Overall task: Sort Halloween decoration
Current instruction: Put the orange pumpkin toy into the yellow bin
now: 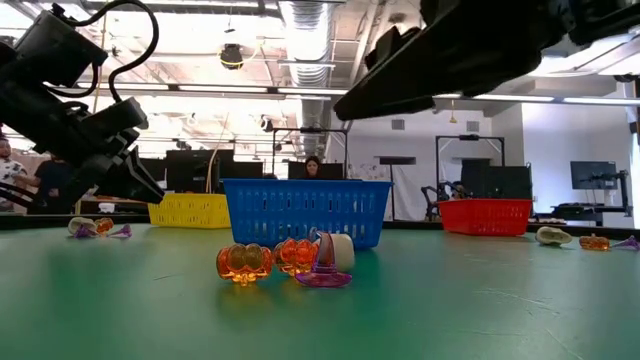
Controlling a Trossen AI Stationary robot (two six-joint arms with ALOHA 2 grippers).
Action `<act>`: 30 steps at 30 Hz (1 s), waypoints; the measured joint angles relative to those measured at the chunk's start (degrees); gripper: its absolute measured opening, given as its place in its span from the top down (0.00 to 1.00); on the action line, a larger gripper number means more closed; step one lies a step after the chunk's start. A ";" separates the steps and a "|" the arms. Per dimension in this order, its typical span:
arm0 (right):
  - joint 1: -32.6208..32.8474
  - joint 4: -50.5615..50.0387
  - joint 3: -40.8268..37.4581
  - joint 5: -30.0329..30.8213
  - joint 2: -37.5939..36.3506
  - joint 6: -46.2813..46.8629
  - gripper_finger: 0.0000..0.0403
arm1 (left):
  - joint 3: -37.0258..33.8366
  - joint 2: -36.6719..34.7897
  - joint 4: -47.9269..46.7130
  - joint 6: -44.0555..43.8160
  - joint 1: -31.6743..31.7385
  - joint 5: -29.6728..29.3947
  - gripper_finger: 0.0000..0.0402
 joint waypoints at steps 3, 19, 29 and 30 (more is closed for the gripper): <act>-0.83 0.13 1.54 -3.71 2.28 0.29 0.48 | 0.00 0.00 0.07 0.00 0.01 0.00 0.81; -4.42 -1.35 12.76 -19.58 14.34 3.88 0.50 | 0.00 -0.04 20.41 -38.31 0.10 10.31 0.81; -3.26 -11.60 18.75 -11.84 16.20 -0.46 0.50 | 0.15 0.22 39.01 -30.63 -1.19 26.53 0.81; -2.96 -12.68 19.31 -11.82 16.85 -0.60 0.50 | 0.50 0.35 38.44 -30.34 -1.48 26.53 0.81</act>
